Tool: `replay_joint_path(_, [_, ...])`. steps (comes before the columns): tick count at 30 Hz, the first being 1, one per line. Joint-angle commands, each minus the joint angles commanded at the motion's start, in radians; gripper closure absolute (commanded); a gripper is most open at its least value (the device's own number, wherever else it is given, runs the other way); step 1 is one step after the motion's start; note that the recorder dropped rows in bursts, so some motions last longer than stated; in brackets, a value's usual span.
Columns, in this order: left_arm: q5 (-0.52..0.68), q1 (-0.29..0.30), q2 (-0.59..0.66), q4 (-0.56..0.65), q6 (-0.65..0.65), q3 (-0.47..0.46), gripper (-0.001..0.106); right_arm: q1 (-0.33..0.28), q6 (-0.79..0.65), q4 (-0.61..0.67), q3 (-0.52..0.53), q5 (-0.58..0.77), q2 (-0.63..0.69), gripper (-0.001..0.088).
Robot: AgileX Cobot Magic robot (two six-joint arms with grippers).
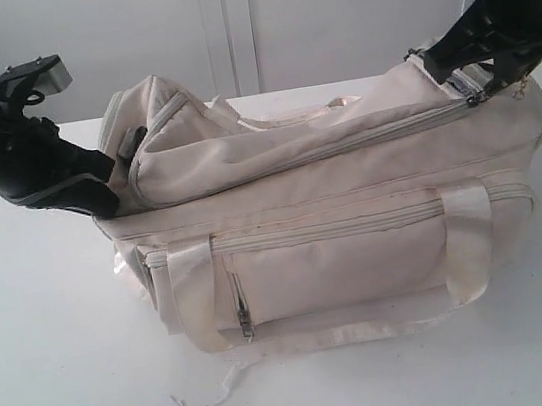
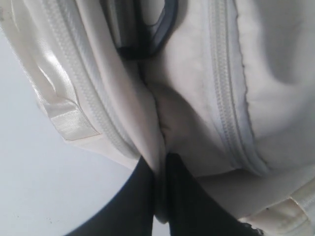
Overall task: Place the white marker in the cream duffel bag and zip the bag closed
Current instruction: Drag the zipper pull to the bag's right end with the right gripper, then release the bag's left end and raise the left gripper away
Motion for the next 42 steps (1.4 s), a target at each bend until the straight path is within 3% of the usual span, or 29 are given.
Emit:
replay_joint_path(9, [-0.022,0.0,0.0,0.049,0.0,0.0,0.105,0.0,-0.049,0.046,0.0,0.0,0.0,0.0868])
replay_joint_path(14, [-0.022,0.0,0.0,0.081,-0.002,0.0,0.105,0.0,-0.049,-0.012,0.0,0.0,0.01,0.0868])
replay_joint_path(19, [-0.02,0.0,0.0,0.133,-0.025,0.0,0.105,0.0,0.001,-0.147,0.0,0.0,0.015,0.0868])
replay_joint_path(22, [-0.02,0.0,0.0,0.143,-0.028,0.0,0.105,0.0,0.012,-0.147,0.0,-0.005,0.015,0.0868])
replay_joint_path(42, [-0.005,0.0,0.0,0.118,-0.03,0.0,0.105,0.0,-0.054,0.234,0.0,-0.073,0.018,0.0868])
